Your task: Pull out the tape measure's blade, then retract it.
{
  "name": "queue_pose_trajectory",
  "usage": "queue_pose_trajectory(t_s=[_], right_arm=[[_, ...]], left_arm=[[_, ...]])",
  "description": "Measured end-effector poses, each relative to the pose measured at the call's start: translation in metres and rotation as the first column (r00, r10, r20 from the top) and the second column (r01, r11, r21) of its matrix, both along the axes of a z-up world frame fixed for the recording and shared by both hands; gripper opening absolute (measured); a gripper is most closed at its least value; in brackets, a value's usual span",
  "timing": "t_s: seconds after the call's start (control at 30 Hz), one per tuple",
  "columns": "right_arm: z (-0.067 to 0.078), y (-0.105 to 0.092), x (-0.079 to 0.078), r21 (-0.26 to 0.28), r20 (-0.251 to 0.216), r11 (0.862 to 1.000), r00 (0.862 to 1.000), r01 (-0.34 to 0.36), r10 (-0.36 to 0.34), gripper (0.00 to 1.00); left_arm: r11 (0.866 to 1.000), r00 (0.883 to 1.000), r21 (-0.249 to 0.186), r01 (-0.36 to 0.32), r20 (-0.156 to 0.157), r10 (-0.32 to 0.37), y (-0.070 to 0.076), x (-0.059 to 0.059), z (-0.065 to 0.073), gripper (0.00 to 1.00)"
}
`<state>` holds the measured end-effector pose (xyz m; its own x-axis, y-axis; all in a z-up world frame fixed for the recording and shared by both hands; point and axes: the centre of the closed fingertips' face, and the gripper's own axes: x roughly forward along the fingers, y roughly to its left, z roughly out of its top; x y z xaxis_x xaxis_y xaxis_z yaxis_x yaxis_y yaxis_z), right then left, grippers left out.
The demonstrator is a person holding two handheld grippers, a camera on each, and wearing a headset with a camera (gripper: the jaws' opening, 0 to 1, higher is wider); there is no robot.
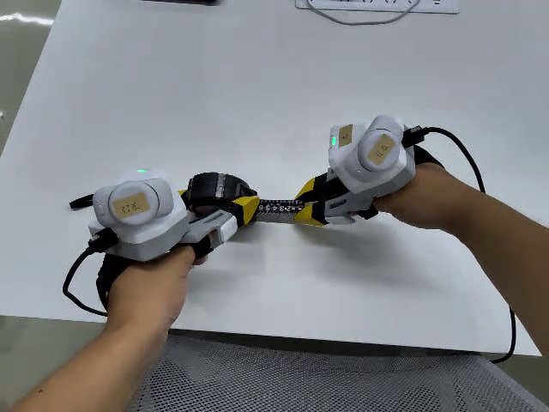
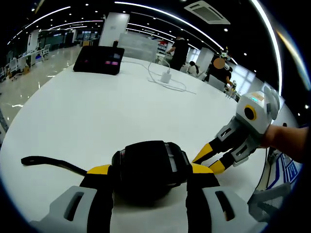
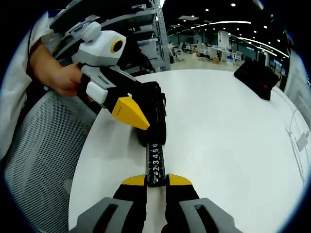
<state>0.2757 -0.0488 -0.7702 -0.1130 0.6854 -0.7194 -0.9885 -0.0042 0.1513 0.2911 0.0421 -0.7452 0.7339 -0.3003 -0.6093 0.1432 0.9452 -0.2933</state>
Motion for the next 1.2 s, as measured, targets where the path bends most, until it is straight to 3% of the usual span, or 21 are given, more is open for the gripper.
queue_pose_trajectory(t_s=[0.77, 1.2], right_arm=[[-0.005, 0.041, -0.004, 0.034, -0.016, 0.999, 1.000, -0.015, 0.016, 0.11], [-0.006, 0.046, -0.002, 0.053, -0.013, 0.999, 1.000, -0.003, 0.004, 0.11]], left_arm=[[1.000, 1.000, -0.014, 0.002, 0.001, -0.002, 0.001, 0.000, 0.000, 0.56], [1.000, 1.000, -0.016, -0.002, 0.002, 0.002, 0.001, 0.000, 0.000, 0.56]])
